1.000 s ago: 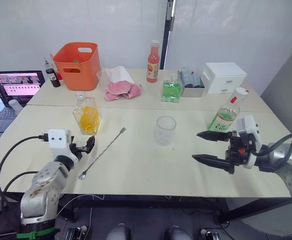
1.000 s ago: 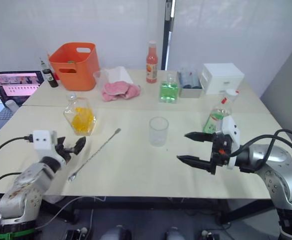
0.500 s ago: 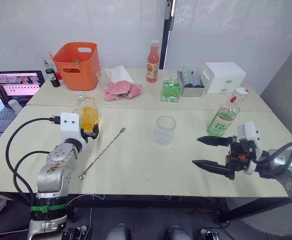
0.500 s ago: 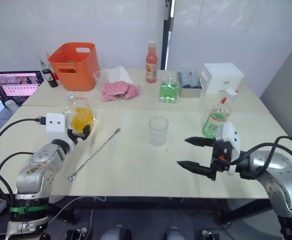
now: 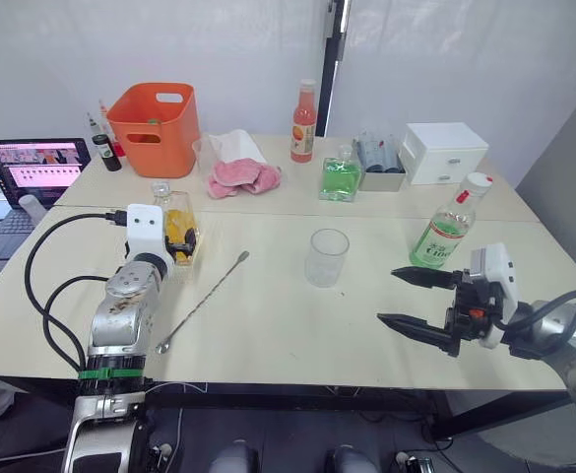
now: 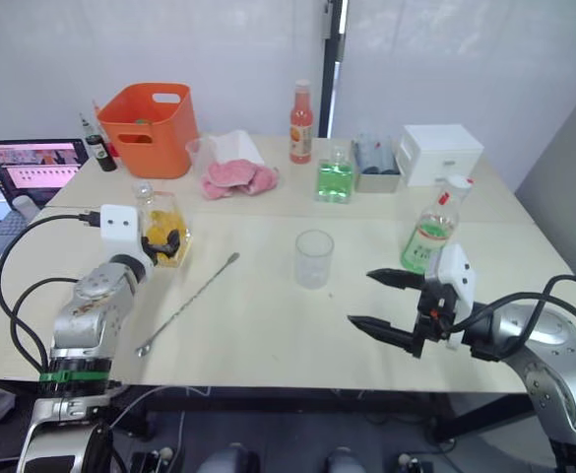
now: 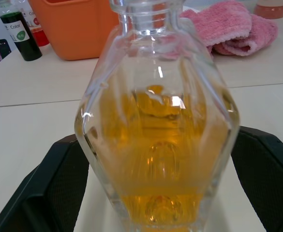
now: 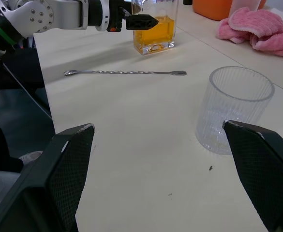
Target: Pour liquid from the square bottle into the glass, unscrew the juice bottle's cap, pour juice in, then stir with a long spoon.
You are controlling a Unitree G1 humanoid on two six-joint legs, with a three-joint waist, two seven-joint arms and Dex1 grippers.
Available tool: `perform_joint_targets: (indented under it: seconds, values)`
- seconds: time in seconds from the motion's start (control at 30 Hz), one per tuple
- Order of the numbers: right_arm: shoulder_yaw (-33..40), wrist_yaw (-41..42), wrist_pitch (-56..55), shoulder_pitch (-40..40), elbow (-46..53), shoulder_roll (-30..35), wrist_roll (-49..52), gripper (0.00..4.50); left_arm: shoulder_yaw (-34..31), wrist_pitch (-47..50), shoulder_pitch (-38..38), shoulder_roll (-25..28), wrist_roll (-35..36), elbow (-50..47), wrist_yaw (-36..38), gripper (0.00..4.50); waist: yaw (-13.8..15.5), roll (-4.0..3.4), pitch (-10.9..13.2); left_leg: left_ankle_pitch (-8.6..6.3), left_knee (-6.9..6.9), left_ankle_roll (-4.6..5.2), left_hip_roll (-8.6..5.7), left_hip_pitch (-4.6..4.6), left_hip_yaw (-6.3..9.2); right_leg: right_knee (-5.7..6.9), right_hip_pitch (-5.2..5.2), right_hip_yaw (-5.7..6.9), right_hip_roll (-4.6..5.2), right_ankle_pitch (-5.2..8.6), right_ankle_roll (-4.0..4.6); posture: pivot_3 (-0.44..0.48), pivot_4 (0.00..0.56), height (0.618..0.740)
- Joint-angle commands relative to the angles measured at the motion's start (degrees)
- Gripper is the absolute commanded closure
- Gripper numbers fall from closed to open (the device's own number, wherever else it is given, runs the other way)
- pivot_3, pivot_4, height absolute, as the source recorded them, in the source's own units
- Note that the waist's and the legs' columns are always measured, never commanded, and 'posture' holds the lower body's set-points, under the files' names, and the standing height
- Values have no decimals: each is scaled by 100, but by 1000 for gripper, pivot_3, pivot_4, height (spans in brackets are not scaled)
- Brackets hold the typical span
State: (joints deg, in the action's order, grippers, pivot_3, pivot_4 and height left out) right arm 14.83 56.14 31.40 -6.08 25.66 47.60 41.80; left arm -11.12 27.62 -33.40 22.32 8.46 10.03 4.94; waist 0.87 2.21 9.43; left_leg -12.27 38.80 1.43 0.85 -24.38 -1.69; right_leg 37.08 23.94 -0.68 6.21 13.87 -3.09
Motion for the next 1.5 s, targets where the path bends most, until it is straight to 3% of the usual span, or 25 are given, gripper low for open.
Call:
perform_joint_targets:
  seconds: [0.03, 0.2, 0.4, 0.63, 0.9, 1.0, 1.17, 1.3, 1.5]
  values:
    - [199, -100, -65, 42, 185, -17, 48, 8, 119, -390, -408, 15, -198, 434, 36, 0, -1, 0, 0, 0, 1, 0, -1, -1, 0, 0, 0, 0, 0, 0, -1, 0, 150, 715]
    - [211, -183, -63, 74, 210, -7, 55, 8, 189, -875, -776, 5, -330, 1244, 105, 0, -8, 1, 0, 0, 0, 0, -1, -1, 0, 0, 1, -1, 0, -1, -2, 0, 150, 715]
    - [288, -264, -62, 154, 262, 2, 68, 0, 119, -1162, -960, -11, -311, 1688, 154, 1674, 9, 2, 1, 0, 3, 0, -1, -2, 1, 0, 0, 2, 1, -2, -4, 0, 150, 715]
    - [319, -376, -72, 259, 354, -21, 63, 0, 37, -1581, -946, 137, -266, 1737, 389, 1672, 18, 2, 1, 0, 5, 0, -1, -2, 1, 1, -1, 2, 2, -3, -6, 0, 150, 715]
    - [318, -424, -57, 269, 361, -21, 82, 0, -370, -2164, -690, 1000, 895, 1087, 2827, 1673, -45, 20, 12, 0, 3, 1, 3, -36, 2, -3, 34, 5, -2, -5, -3, 0, 150, 715]
    - [284, -371, -75, 202, 253, 3, 46, 0, -528, -1845, -667, 1292, 1598, 750, 3914, 1673, -35, 36, 22, -1, 4, 1, 8, -43, 6, -7, 36, 10, -1, -5, -3, 0, 150, 715]
    - [179, -205, -109, 16, 42, 57, -28, 0, -128, -563, -581, 1825, 2572, -16, 5753, 1673, -12, 38, 23, -1, 13, 2, 6, -45, 13, -10, 25, 17, 2, -5, -4, 0, 150, 715]
    - [108, -156, -130, -158, -102, 44, -109, 0, 429, -76, -437, 1948, 2668, -442, 6553, 1673, -16, 37, 23, -1, 15, 3, 3, -39, 9, -7, 21, 17, 0, -4, -4, 0, 150, 715]
    - [126, -88, -105, -287, -194, 82, -127, 0, 1415, -631, -195, 1505, 2119, -710, 7075, 1673, -30, 35, 25, -1, 13, 3, 5, -37, 5, -6, 24, 11, -11, -4, -3, 0, 150, 715]
